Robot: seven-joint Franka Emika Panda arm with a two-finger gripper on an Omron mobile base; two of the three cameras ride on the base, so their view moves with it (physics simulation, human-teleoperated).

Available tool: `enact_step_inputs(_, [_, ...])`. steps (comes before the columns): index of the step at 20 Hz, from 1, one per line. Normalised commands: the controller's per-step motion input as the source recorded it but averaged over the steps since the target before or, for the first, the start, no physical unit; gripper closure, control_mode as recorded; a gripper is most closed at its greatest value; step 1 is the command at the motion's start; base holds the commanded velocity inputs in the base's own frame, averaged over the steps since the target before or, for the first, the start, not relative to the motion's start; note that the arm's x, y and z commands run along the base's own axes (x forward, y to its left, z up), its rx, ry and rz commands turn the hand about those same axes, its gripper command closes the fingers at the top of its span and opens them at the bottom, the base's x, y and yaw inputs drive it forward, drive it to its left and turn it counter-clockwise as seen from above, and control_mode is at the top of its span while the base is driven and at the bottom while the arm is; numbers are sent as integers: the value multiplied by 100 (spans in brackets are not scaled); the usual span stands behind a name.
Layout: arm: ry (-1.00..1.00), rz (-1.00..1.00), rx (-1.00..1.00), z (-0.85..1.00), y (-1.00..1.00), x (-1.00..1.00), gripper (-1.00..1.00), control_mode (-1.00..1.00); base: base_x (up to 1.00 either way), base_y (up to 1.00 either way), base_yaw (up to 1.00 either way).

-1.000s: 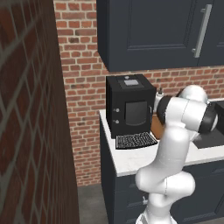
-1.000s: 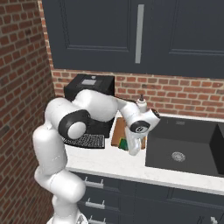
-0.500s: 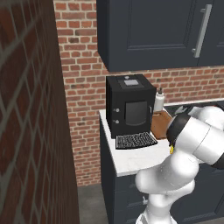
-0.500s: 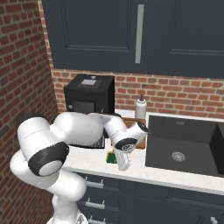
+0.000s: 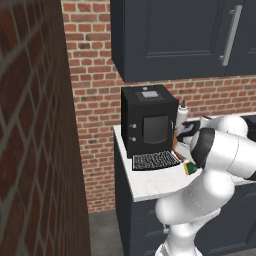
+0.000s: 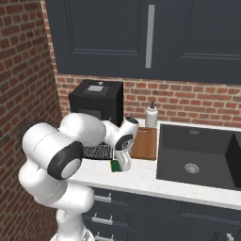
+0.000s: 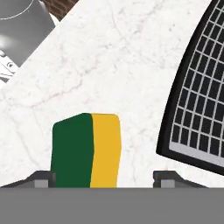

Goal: Pick up the sponge from the counter and clean the cutting board by briefly scrubbing or pressing down on the cutting board. Once finished, release the sponge.

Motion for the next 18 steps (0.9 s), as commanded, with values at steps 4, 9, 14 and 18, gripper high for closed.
enact_step_inputs(4, [-1, 16, -2, -1, 0, -12, -100, -100, 0, 0, 0])
enact_step_inputs(9, [-11, 19, 0, 0, -1, -65, -100, -100, 0, 0, 0])
enact_step_inputs(14, [-13, 20, 0, 32, -4, -72, -100, -100, 0, 0, 0])
enact_step_inputs(18, [-6, 20, 0, 93, 0, -62, -100, -100, 0, 0, 0])
